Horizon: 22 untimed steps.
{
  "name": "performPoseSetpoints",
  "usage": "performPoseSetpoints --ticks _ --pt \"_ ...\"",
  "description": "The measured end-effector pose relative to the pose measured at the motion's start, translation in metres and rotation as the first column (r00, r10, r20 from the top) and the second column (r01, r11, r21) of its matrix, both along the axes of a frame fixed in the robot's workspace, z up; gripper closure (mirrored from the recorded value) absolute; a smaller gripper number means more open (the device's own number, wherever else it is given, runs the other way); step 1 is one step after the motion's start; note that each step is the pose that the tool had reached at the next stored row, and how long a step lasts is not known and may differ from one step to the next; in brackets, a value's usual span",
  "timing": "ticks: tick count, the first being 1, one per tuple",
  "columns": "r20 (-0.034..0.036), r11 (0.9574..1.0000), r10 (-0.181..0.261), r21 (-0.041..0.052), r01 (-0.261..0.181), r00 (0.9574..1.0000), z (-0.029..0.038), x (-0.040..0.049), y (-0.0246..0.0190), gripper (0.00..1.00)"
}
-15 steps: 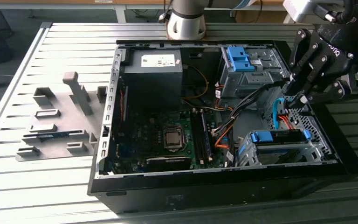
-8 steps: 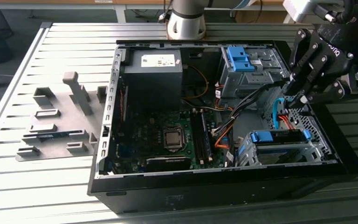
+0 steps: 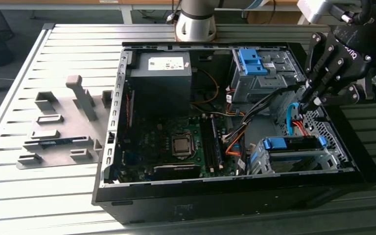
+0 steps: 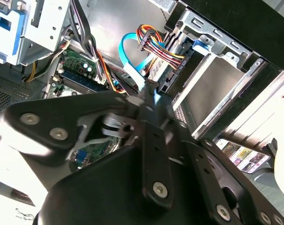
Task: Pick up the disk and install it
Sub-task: 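Insert the second disk wire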
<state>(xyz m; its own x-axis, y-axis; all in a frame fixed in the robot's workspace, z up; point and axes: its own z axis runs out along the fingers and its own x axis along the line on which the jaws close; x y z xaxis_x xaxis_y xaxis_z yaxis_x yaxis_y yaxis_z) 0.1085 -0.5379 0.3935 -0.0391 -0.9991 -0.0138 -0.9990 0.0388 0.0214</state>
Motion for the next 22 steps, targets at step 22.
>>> performPoseSetpoints --ticks 22 --pt "0.0000 1.0000 0.000 0.0000 0.000 1.0000 0.0000 0.0000 0.0002 0.53"
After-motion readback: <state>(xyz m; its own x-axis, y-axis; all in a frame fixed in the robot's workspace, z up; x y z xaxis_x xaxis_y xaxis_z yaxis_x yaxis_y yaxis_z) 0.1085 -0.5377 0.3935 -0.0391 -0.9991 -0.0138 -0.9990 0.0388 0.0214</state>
